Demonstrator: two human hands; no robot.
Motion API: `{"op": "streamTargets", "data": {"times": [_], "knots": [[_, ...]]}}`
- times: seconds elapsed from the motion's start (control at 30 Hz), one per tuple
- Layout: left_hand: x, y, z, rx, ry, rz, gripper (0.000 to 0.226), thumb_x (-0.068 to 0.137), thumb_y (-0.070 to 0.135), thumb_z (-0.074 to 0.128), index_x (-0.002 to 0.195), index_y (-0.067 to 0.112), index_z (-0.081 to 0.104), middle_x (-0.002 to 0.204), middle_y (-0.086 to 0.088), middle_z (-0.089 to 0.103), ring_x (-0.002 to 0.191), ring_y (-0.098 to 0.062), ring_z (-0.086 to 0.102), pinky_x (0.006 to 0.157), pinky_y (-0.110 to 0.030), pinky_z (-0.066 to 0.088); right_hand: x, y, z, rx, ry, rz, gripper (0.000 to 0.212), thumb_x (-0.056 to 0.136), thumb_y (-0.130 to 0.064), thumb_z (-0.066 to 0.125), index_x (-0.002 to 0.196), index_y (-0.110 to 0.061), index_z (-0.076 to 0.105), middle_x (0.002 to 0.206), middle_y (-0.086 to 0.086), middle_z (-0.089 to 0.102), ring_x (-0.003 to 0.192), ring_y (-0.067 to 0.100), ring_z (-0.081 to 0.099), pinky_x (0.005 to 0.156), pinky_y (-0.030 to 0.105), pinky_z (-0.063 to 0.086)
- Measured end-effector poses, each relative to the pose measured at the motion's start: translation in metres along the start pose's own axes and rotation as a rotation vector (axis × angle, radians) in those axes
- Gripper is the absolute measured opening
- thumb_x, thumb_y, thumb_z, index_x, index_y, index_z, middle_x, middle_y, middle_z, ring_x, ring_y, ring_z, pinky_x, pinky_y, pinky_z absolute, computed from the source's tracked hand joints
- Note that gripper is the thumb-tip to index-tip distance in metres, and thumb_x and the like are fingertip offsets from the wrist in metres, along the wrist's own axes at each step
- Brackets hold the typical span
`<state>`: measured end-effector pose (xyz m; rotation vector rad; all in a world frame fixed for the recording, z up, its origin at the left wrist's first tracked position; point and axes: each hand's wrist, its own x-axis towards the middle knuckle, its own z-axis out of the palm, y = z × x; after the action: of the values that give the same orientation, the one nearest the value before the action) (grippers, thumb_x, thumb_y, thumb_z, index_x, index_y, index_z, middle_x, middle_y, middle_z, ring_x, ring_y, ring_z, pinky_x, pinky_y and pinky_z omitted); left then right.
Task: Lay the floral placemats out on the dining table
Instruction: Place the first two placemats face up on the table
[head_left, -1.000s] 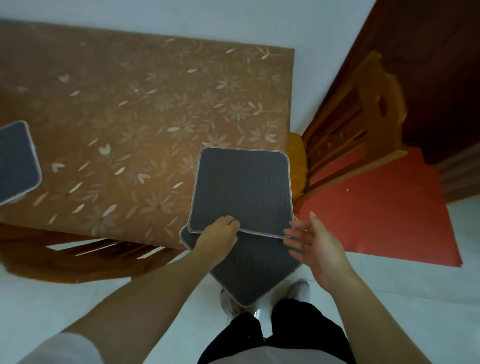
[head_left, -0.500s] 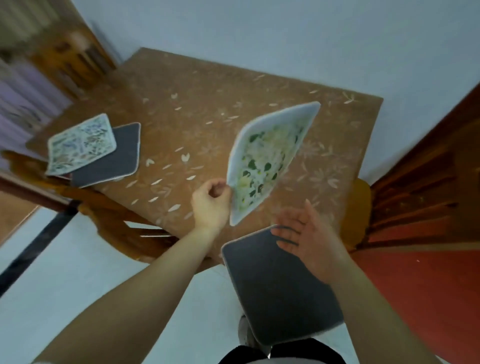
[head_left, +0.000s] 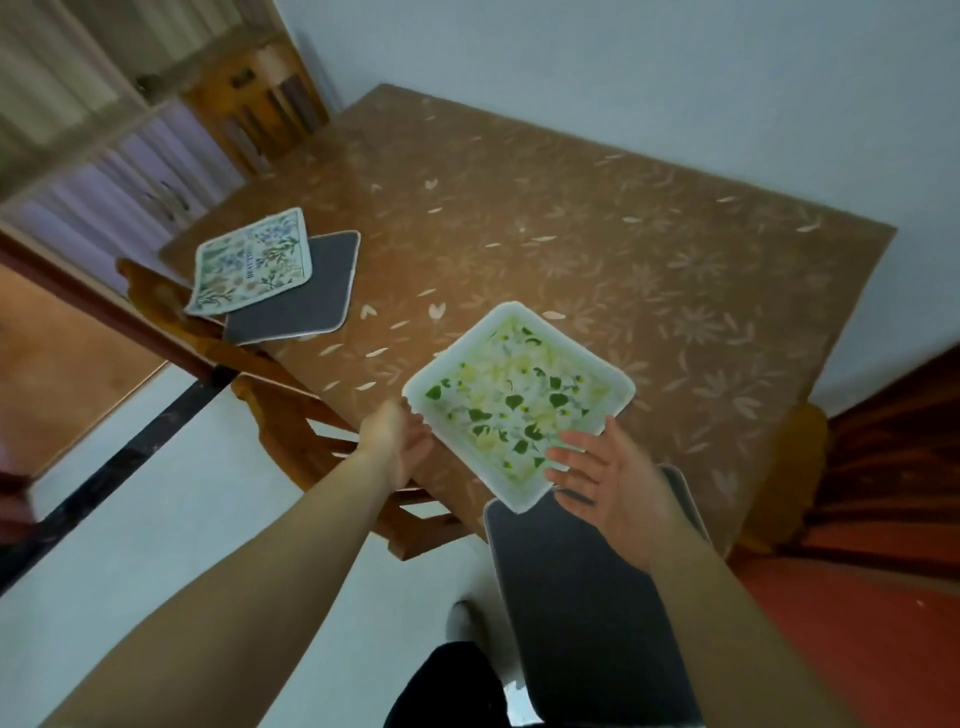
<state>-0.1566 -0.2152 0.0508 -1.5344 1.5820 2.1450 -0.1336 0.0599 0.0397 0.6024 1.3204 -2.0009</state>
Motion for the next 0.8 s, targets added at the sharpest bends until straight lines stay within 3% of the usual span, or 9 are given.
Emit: {"op": "streamTargets", "data": {"times": [0.07, 0.17, 0.3, 0.43, 0.5, 0.57, 0.67, 0.73, 0.8], "knots": [[0.021, 0.015, 0.004, 0.076, -0.007, -0.006, 0.027, 0.102, 0.027, 0.049, 0.121, 0.010, 0.057, 0.111, -0.012, 0.065, 0.100, -0.029, 0.065, 0.087, -0.045, 0.058, 0.007, 0.004, 0.000, 0.020, 0.056, 0.009, 0.055, 0.106, -0.059, 0.044, 0.125, -0.016, 0.072, 0.116, 0.006, 0.081, 0.111, 0.028, 0.074, 0.092, 0.046, 0.057], [0.059, 0.036, 0.018, 0.251, -0.089, 0.007, 0.027, 0.101, 0.028, 0.046, 0.109, 0.008, 0.062, 0.112, -0.012, 0.069, 0.093, -0.026, 0.068, 0.074, -0.039, 0.058, 0.025, 0.012, 0.001, 0.090, 0.177, 0.044, 0.051, 0.106, -0.056, 0.047, 0.126, -0.015, 0.069, 0.124, 0.011, 0.075, 0.113, 0.031, 0.069, 0.088, 0.045, 0.055], [0.117, 0.063, 0.037, 0.575, -0.204, 0.114, 0.044, 0.098, 0.050, 0.047, 0.100, 0.015, 0.073, 0.108, -0.011, 0.076, 0.081, -0.021, 0.070, 0.068, -0.034, 0.058, 0.059, 0.023, 0.001, 0.185, 0.396, 0.036, 0.041, 0.104, -0.056, 0.049, 0.116, -0.021, 0.068, 0.131, 0.010, 0.067, 0.114, 0.029, 0.064, 0.103, 0.050, 0.047], [0.168, 0.087, 0.052, 0.774, -0.382, 0.148, 0.061, 0.093, 0.072, 0.042, 0.089, 0.028, 0.083, 0.084, -0.006, 0.077, 0.072, -0.029, 0.072, 0.071, -0.043, 0.061, 0.087, 0.034, 0.010, 0.255, 0.579, 0.043, 0.062, 0.103, -0.057, 0.050, 0.155, -0.021, 0.047, 0.148, 0.009, 0.058, 0.132, 0.035, 0.056, 0.111, 0.053, 0.042], [0.187, 0.093, 0.057, 0.823, -0.446, 0.094, 0.056, 0.088, 0.069, 0.051, 0.066, 0.026, 0.078, 0.063, -0.005, 0.068, 0.055, -0.028, 0.065, 0.063, -0.044, 0.057, 0.096, 0.042, 0.020, 0.265, 0.597, 0.063, 0.069, 0.100, -0.066, 0.050, 0.150, -0.018, 0.053, 0.147, 0.009, 0.058, 0.133, 0.033, 0.054, 0.115, 0.054, 0.040], [0.201, 0.095, 0.060, 0.887, -0.522, 0.084, 0.051, 0.085, 0.066, 0.056, 0.060, 0.025, 0.075, 0.061, -0.005, 0.068, 0.046, -0.025, 0.062, 0.048, -0.034, 0.054, 0.104, 0.047, 0.033, 0.295, 0.631, 0.066, 0.067, 0.097, -0.070, 0.051, 0.138, -0.019, 0.064, 0.139, 0.007, 0.064, 0.129, 0.029, 0.057, 0.117, 0.055, 0.039], [0.215, 0.097, 0.058, 0.977, -0.571, 0.057, 0.052, 0.088, 0.068, 0.048, 0.075, 0.027, 0.078, 0.077, -0.001, 0.079, 0.072, -0.023, 0.074, 0.066, -0.035, 0.057, 0.111, 0.049, 0.052, 0.351, 0.763, 0.056, 0.049, 0.100, -0.064, 0.052, 0.114, -0.021, 0.072, 0.124, 0.005, 0.072, 0.112, 0.022, 0.065, 0.106, 0.051, 0.047], [0.224, 0.106, 0.052, 1.006, -0.597, 0.040, 0.055, 0.085, 0.072, 0.045, 0.075, 0.031, 0.080, 0.076, 0.001, 0.080, 0.080, -0.024, 0.075, 0.075, -0.036, 0.055, 0.121, 0.047, 0.066, 0.363, 0.830, 0.047, 0.049, 0.102, -0.061, 0.050, 0.113, -0.019, 0.071, 0.117, 0.005, 0.073, 0.102, 0.020, 0.067, 0.096, 0.049, 0.049], [0.231, 0.112, 0.047, 1.026, -0.579, 0.059, 0.061, 0.071, 0.080, 0.041, 0.069, 0.033, 0.080, 0.072, 0.001, 0.079, 0.077, -0.026, 0.076, 0.071, -0.037, 0.057, 0.126, 0.047, 0.074, 0.382, 0.807, 0.053, 0.055, 0.104, -0.060, 0.047, 0.120, -0.012, 0.068, 0.117, 0.008, 0.071, 0.104, 0.022, 0.066, 0.105, 0.052, 0.047]]}}
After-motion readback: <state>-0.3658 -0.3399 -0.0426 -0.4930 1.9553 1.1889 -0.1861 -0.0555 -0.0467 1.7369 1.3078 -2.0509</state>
